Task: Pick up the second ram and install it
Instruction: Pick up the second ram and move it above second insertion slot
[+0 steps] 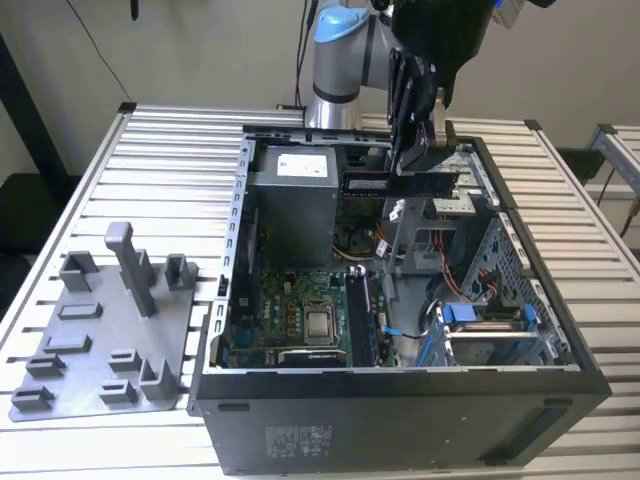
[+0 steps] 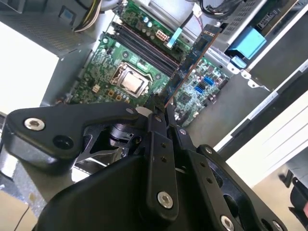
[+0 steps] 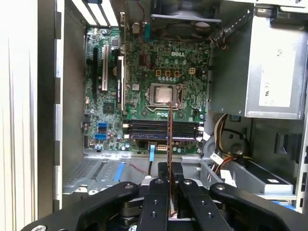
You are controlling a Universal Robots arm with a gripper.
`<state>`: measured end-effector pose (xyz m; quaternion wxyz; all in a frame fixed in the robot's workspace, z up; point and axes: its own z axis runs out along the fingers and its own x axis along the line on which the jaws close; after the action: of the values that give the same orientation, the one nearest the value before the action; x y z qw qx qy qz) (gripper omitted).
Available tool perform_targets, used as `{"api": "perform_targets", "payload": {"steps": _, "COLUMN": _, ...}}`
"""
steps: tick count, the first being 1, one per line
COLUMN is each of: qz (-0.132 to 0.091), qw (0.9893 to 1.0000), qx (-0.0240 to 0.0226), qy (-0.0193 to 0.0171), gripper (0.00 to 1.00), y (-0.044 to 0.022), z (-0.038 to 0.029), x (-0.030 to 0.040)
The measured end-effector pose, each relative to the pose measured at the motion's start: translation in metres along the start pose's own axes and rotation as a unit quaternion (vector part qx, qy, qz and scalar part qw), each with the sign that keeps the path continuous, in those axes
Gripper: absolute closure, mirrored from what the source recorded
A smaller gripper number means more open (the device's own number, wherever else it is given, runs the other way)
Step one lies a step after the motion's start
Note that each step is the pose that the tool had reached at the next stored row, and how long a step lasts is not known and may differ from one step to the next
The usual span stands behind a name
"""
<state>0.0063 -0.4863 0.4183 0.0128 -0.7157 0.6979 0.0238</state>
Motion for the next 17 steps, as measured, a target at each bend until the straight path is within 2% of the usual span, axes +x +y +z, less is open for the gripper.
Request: {"api": "perform_targets", "payload": {"steps": 17, "qz": 0.0, "qw": 1.0, "qx": 0.0, "qy": 0.0, "gripper": 0.86, "y": -0.0011, "z": 0.0023, "x": -0.0456}}
